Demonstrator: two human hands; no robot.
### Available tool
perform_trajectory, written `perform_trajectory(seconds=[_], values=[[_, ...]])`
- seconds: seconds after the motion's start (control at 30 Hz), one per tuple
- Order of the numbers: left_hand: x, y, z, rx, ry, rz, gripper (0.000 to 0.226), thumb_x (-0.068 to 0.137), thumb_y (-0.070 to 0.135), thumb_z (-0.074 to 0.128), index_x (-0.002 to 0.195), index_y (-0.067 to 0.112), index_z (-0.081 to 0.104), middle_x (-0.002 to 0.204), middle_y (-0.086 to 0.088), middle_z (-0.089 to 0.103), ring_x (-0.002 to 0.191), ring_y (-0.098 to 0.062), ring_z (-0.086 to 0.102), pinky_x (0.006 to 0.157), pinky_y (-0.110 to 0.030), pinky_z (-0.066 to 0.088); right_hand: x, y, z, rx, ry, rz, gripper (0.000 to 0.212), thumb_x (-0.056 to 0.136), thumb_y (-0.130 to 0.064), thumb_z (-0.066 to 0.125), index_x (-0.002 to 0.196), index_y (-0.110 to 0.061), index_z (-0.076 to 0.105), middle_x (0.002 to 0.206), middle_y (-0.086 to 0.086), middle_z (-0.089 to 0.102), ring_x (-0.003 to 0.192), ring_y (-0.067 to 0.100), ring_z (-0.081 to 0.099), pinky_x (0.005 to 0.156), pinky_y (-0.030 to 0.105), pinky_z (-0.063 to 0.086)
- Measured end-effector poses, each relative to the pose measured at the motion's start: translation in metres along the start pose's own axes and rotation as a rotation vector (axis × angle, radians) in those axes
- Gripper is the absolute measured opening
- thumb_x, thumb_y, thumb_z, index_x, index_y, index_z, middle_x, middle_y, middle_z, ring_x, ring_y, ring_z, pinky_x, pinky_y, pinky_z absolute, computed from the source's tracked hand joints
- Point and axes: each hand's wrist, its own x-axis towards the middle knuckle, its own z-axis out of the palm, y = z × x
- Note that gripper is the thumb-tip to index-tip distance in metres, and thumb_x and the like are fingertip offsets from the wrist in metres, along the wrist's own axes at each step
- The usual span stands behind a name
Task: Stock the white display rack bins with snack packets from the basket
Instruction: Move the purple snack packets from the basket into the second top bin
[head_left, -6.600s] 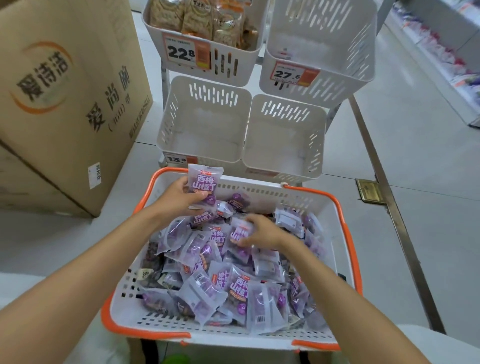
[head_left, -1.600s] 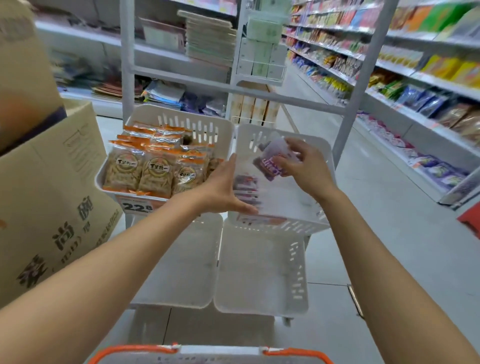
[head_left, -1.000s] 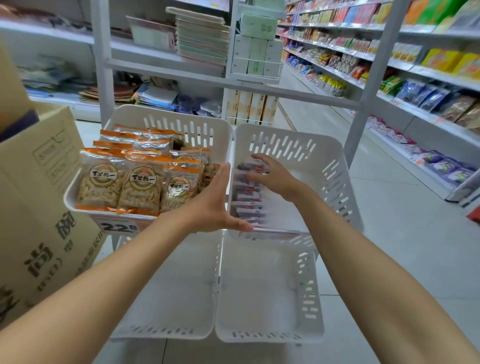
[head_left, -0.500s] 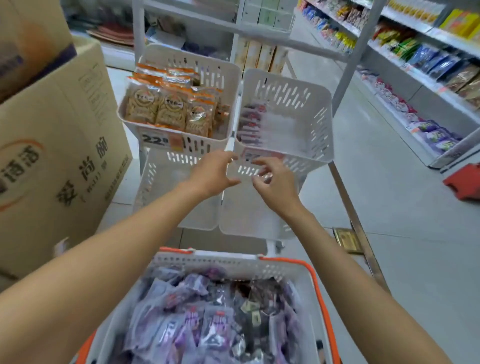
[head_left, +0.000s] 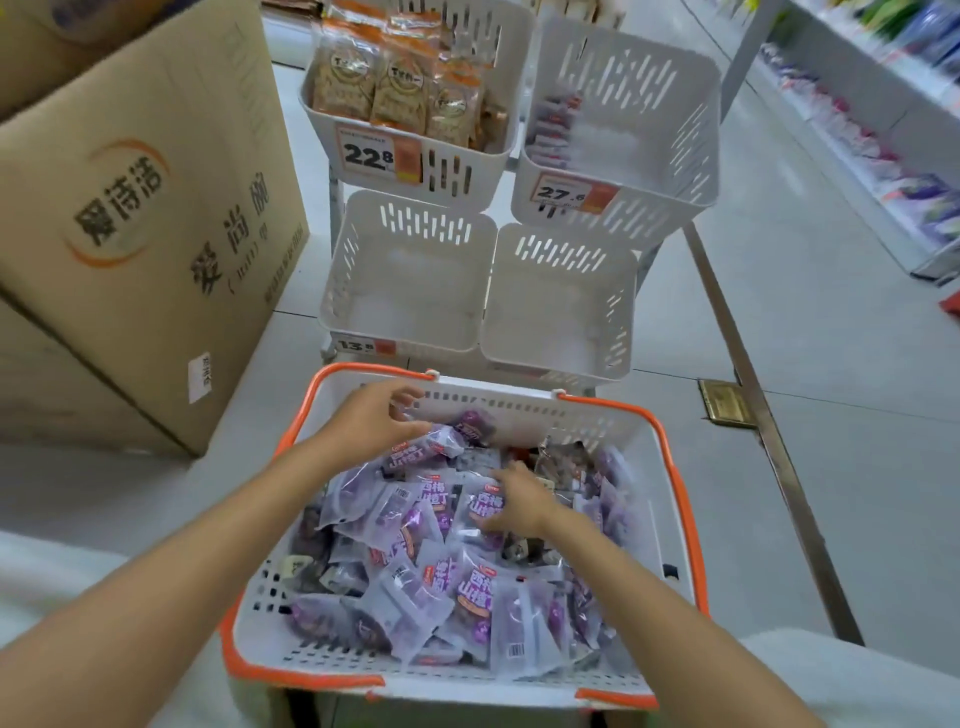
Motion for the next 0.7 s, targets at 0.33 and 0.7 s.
perform_trajectory(seconds=[0.33,0.7], values=[[-0.023,0.028,0.025,-0.161,-0.229,0.044,0.017,0.081,0.024,0.081,0.093,0.020,0.071,0.076,0.012,0.069,0.064,0.002,0.062,0.062,-0.015,0.046,-0.066,-0.065,-0.087,0.546,0.119,-0.285,0.013,0.091,-0.021,0.069,0.083,-0.015,0.060,0.065,-0.009,0.052,0.050,-0.003,0.042,0.050,0.014,0.033],[-0.024,0.001,0.018,-0.323,-0.202,-0.097,0.013,0.092,0.016,0.068,0.105,0.013,0.068,0.094,0.003,0.073,0.072,-0.003,0.070,0.059,-0.010,0.049,-0.063,-0.019,-0.005,0.080,-0.280,-0.086,0.033,0.084,-0.045,0.074,0.096,-0.018,0.058,0.096,0.000,0.059,0.084,0.017,0.054,0.076,0.032,0.047]])
